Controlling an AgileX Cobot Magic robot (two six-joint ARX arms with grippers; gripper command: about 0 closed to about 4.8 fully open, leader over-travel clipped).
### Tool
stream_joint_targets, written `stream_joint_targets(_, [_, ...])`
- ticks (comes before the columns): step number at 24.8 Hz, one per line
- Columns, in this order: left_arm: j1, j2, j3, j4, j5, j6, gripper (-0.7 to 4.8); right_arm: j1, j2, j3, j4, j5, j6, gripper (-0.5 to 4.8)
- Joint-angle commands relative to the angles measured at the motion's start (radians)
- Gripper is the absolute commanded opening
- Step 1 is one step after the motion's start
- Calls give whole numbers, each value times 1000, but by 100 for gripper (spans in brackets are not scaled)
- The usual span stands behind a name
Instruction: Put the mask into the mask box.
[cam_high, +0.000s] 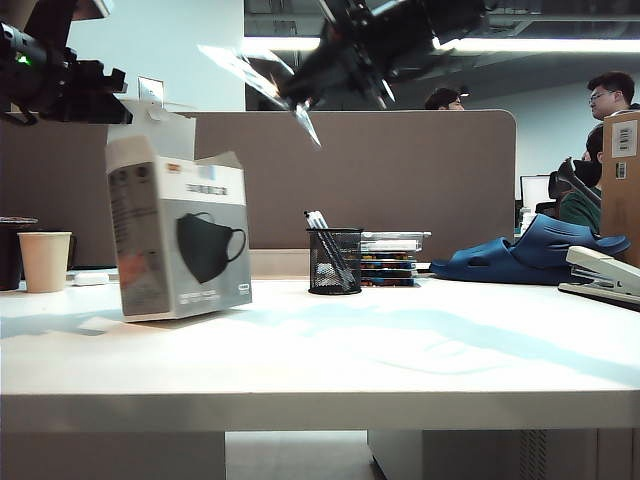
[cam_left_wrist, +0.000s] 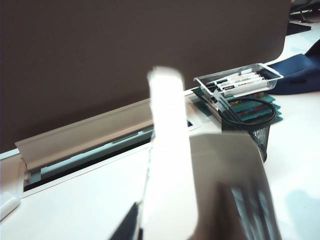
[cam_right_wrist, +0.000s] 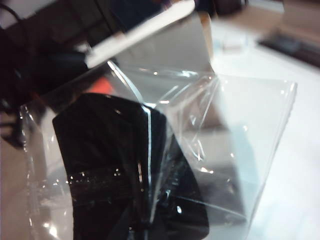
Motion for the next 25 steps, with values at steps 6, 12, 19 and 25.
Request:
stream_joint_targets(6, [-1, 0, 5, -3, 140, -1, -7, 74, 64, 3, 319, 55, 22, -5])
stream_joint_targets(12, [0, 0, 5, -23, 162, -1, -7, 105, 134, 3, 486, 89, 22, -5])
stream_joint_targets(19, [0, 0, 5, -55, 188, -1, -7, 117, 209, 3, 694, 159, 22, -5])
stream_joint_targets(25, [-1, 0, 5, -54, 232, -29, -7, 132, 267, 3, 781, 220, 23, -5])
